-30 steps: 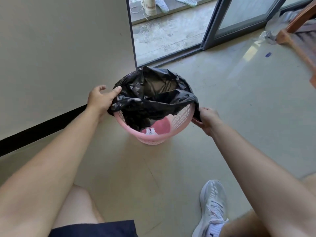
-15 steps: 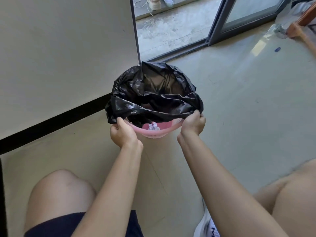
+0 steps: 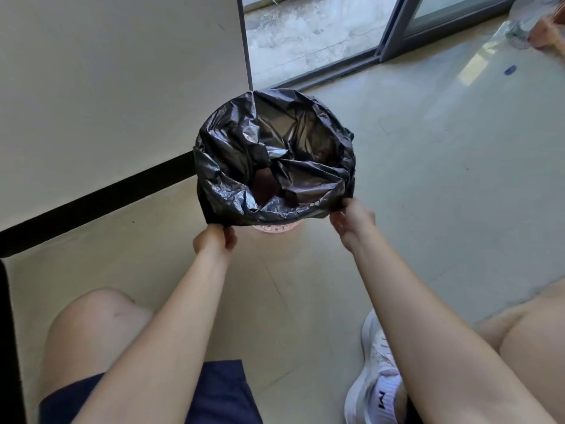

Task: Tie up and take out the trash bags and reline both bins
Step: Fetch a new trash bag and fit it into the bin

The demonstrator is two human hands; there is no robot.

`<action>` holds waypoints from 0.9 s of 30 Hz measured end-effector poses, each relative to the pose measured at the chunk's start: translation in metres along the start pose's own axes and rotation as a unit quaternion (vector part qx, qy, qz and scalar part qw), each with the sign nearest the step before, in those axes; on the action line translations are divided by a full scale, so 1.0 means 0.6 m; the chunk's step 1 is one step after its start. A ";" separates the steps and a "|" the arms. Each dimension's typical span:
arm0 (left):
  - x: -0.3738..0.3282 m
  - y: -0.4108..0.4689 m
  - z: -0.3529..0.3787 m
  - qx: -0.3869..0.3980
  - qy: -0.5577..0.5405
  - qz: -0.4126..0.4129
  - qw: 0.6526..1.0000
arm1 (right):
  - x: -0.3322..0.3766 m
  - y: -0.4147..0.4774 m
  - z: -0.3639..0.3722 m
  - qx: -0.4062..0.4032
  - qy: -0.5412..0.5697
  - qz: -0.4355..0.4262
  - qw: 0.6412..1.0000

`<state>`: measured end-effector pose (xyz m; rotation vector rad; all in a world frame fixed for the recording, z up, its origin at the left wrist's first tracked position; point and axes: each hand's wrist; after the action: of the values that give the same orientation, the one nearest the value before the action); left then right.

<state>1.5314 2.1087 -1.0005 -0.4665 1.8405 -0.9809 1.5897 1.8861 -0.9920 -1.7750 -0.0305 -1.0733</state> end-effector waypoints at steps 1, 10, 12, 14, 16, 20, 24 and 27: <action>-0.016 -0.001 0.002 -0.006 -0.017 0.015 1.000 | 0.013 0.003 -0.002 0.025 0.032 0.019 0.999; -0.094 -0.054 0.047 0.031 0.170 0.412 0.895 | 0.043 -0.037 0.051 0.007 -0.091 -0.283 0.955; -0.103 -0.053 0.037 0.021 0.257 0.452 0.854 | 0.044 -0.039 0.055 0.005 -0.189 -0.321 0.928; -0.108 -0.050 0.024 -0.003 0.312 0.481 0.819 | 0.053 -0.048 0.052 -0.063 -0.278 -0.357 0.890; -0.105 -0.048 0.013 -0.032 0.340 0.498 0.797 | 0.062 -0.077 0.049 -0.123 -0.332 -0.494 0.794; -0.079 -0.049 -0.001 -0.033 0.331 0.501 0.799 | 0.056 -0.134 0.079 0.096 -0.385 -0.690 0.605; -0.069 -0.047 0.001 -0.028 0.286 0.480 0.829 | -0.001 -0.147 0.117 0.223 -0.737 -0.493 0.406; -0.062 -0.052 0.001 -0.021 0.284 0.481 0.829 | -0.016 -0.109 0.124 0.238 -0.853 -0.307 0.349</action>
<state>1.5461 2.1147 -0.9546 0.7888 2.2095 -0.3602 1.6012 1.9783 -0.9565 -1.4277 -2.1473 0.8924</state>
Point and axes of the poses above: each hand's wrist, its own y-axis towards the middle knuckle, its own z-axis out of the palm, x = y × z, and after that the axes turned 10 degrees about -x, right-handed
